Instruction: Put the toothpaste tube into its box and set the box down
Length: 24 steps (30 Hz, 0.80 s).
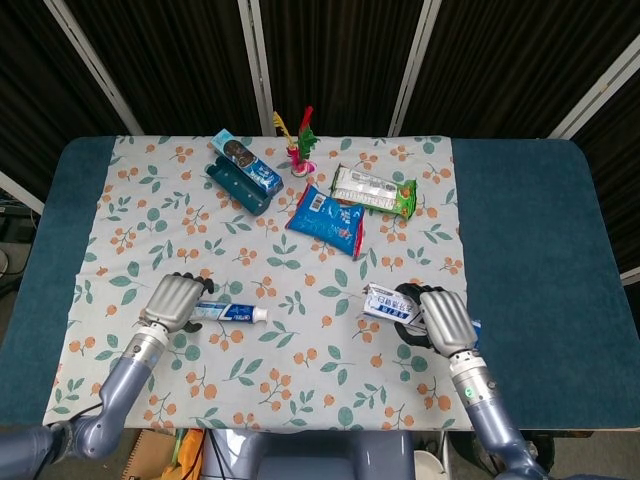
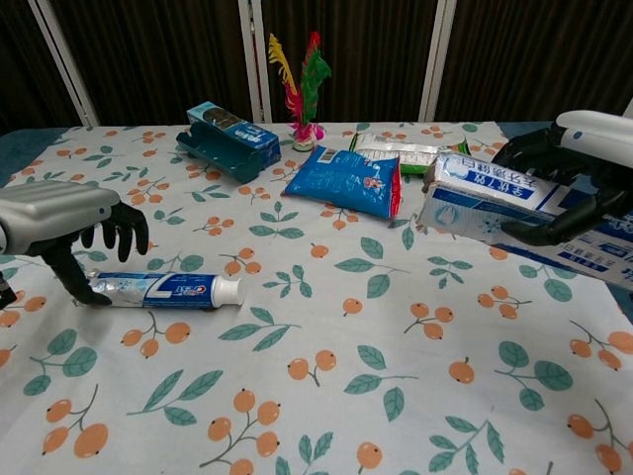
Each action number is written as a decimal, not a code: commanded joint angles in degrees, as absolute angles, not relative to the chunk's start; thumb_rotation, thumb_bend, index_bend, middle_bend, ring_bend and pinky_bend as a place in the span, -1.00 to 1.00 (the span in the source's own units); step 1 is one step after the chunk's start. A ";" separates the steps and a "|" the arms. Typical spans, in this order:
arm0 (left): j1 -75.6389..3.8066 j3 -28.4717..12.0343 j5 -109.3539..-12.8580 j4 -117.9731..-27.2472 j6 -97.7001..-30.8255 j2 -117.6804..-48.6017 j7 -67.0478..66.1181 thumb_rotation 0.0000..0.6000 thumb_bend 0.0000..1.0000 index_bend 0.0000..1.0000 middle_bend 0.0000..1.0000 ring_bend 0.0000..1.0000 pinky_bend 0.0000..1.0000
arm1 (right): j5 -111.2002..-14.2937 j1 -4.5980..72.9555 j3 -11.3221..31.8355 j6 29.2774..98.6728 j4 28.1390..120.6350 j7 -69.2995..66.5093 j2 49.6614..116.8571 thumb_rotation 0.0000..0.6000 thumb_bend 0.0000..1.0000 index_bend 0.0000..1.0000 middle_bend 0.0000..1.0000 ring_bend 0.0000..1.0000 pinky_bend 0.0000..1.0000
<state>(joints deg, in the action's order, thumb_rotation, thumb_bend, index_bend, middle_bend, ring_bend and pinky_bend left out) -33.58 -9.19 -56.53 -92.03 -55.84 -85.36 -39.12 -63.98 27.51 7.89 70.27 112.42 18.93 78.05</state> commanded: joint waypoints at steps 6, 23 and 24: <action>-35.85 -8.26 -53.10 -88.97 -55.87 -88.44 -41.90 1.00 -0.64 -0.24 -0.14 -0.27 -0.21 | -64.18 27.15 8.09 70.19 112.26 17.90 77.32 1.00 -0.28 -0.19 0.03 -0.14 -0.21; -38.27 -9.18 -64.24 -86.84 -60.16 -86.84 -35.91 1.00 -0.10 0.38 0.50 0.34 0.29 | -64.25 26.28 9.05 70.68 113.44 15.94 75.34 1.00 -0.28 -0.18 0.03 -0.14 -0.21; -38.88 -9.66 -65.71 -86.85 -60.03 -85.82 -35.23 1.00 -0.10 0.38 0.50 0.34 0.29 | -64.23 26.27 9.17 70.71 113.60 15.82 75.26 1.00 -0.28 -0.18 0.03 -0.14 -0.21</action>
